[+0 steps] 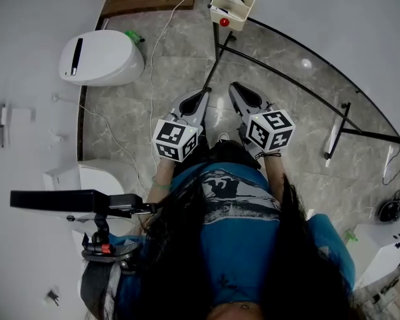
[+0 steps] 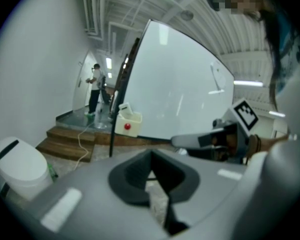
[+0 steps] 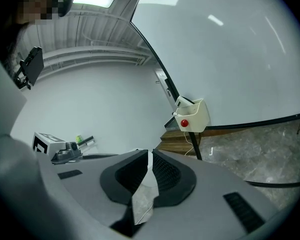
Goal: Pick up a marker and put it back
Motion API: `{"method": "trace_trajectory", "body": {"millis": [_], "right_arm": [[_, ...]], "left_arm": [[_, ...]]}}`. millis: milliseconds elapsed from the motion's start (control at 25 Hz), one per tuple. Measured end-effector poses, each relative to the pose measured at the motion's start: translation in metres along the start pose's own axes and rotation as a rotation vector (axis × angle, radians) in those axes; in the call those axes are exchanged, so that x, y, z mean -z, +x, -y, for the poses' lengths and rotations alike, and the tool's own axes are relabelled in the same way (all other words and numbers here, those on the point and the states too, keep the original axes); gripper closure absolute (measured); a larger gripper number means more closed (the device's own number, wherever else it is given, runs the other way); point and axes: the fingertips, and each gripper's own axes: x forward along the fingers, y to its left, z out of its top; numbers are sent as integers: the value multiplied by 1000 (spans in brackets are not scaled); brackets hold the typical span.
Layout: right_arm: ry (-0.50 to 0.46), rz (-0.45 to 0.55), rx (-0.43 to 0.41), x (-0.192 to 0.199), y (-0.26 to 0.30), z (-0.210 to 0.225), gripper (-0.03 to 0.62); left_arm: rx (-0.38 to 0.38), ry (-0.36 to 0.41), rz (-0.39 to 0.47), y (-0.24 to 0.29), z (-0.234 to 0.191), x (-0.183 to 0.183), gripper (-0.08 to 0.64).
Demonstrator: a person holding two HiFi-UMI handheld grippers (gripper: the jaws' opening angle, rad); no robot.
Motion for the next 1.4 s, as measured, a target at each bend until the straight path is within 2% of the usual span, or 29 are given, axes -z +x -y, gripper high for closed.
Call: {"method": "trace_trajectory", "body": {"millis": [160,320,760,1080,1400], "right_arm": [[23,14,34,-7,25,27,557],[23,26,52,-22,59,39,557],[5,62,141,-79,142,59,557],[-48,58,243,-103,182,79,557],[-78,63,315,-117,204,93,555]], "left_arm": [[40,9,-10,33,-21,-4,558],[55,10,-14,55,-59,-14,558],[134,34,1,107,-148,-69,558],[218,48,-29,143,-190,-83,558],[309,75,-53,170,-207,-93,558]]}}
